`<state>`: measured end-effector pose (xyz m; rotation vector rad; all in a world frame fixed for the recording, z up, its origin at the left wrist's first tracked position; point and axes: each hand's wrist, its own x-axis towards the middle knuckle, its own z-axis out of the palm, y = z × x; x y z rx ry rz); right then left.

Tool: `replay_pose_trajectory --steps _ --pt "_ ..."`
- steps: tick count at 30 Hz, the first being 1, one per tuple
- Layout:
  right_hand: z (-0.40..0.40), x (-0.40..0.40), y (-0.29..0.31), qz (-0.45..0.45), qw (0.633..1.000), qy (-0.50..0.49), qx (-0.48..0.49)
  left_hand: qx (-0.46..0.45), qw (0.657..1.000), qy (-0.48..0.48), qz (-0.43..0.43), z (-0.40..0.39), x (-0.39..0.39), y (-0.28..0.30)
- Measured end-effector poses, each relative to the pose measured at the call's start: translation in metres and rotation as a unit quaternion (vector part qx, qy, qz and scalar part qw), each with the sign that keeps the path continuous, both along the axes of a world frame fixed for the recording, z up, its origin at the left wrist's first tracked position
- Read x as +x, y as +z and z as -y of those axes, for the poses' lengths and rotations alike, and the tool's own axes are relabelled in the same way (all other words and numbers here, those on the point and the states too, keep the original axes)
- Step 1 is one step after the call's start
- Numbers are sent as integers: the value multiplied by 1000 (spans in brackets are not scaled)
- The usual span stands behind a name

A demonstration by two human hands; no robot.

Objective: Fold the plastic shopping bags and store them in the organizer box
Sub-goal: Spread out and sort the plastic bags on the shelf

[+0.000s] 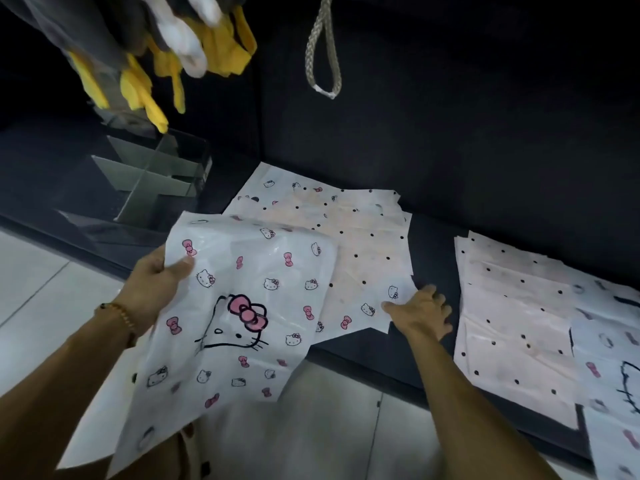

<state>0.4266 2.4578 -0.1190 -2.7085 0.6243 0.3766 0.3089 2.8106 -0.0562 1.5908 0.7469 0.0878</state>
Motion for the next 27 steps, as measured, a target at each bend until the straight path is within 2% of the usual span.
replay_pose_trajectory --steps 2,6,8,10,12,18,24,27 --pt "4 3 -4 -11 1000 11 22 -9 1000 6 5 4 3 2" --pt "1 8 1 60 971 -27 231 -24 1000 11 14 16 10 9" --pt "-3 11 17 96 935 -29 341 -29 999 14 22 22 16 15" --pt "-11 15 43 93 878 -20 470 -29 999 25 35 27 21 22" --pt "-20 22 76 109 843 6 527 -32 997 40 57 35 25 33" --pt "-45 25 171 177 790 45 585 -61 988 48 134 56 34 72" --pt "-50 14 216 239 793 40 559 -20 970 95 224 73 34 113" --pt "-46 8 226 215 786 46 578 15 967 92 235 72 31 122"
